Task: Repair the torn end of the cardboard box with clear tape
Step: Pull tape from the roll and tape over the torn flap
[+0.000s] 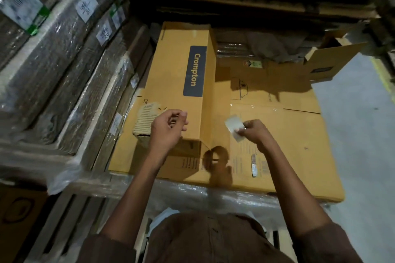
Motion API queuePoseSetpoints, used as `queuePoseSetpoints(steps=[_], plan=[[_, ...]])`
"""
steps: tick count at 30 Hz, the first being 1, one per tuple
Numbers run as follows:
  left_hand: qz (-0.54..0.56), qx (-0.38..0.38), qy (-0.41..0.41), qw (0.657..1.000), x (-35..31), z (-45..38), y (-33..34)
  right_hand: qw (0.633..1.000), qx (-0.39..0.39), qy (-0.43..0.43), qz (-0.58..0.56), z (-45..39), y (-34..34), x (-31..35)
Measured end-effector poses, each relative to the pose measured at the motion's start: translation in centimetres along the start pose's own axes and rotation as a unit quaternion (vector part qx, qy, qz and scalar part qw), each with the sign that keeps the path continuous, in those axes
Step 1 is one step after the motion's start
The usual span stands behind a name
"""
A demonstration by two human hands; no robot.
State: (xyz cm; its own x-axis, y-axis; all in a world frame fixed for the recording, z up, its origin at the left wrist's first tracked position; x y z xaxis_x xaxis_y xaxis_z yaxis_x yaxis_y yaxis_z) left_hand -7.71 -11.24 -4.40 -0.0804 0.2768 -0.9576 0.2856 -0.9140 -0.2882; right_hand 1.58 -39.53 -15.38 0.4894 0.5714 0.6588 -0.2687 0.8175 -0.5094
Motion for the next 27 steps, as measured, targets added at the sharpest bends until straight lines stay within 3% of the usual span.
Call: queuePoseSetpoints(steps=[5, 8, 10, 18, 21, 27], plan=[[0.118, 0.103, -0.105, 0.982, -1.8, -1.3, 1.4, 0.964, 0.148, -0.187, -0.113, 11.9, -0.8, 10.4], [0.209, 0.192, -0.142, 0.948, -3.6, -1.3, 1.5, 0.947, 0.174, -0.257, -0.085, 16.7, 0.0, 14.1], [0.236, 0.199, -0.121, 0.943, -4.5, -1.7, 0.5, 0.941, 0.166, -0.287, -0.073, 18.4, 0.7, 15.6], [0.070, 0.125, 0.130, 0.981, -8.2, -4.3, -5.7, 0.958, 0.017, -0.272, -0.089, 19.2, 3.7, 18.7], [-0.054, 0.112, 0.260, 0.958, -9.8, -3.9, -6.3, 0.963, -0.044, -0.251, -0.092, 19.0, 4.8, 19.4], [-0.164, 0.100, 0.380, 0.905, -10.2, -2.7, -6.7, 0.945, -0.051, -0.240, -0.215, 19.7, 6.4, 20.2]])
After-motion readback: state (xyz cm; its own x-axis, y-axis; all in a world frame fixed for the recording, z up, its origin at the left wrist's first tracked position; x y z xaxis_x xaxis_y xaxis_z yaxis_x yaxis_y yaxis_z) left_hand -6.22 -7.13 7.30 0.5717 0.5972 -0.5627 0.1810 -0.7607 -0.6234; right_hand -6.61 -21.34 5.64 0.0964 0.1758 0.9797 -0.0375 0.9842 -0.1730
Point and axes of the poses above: each hand's wrist, its own z-axis away from the middle knuckle, its own y-axis out of the palm, x = y × z, the point moved 6 cm from there along -z, towards the middle knuckle, and after that the axes turned 7 degrees about y, right-handed, at the moved point
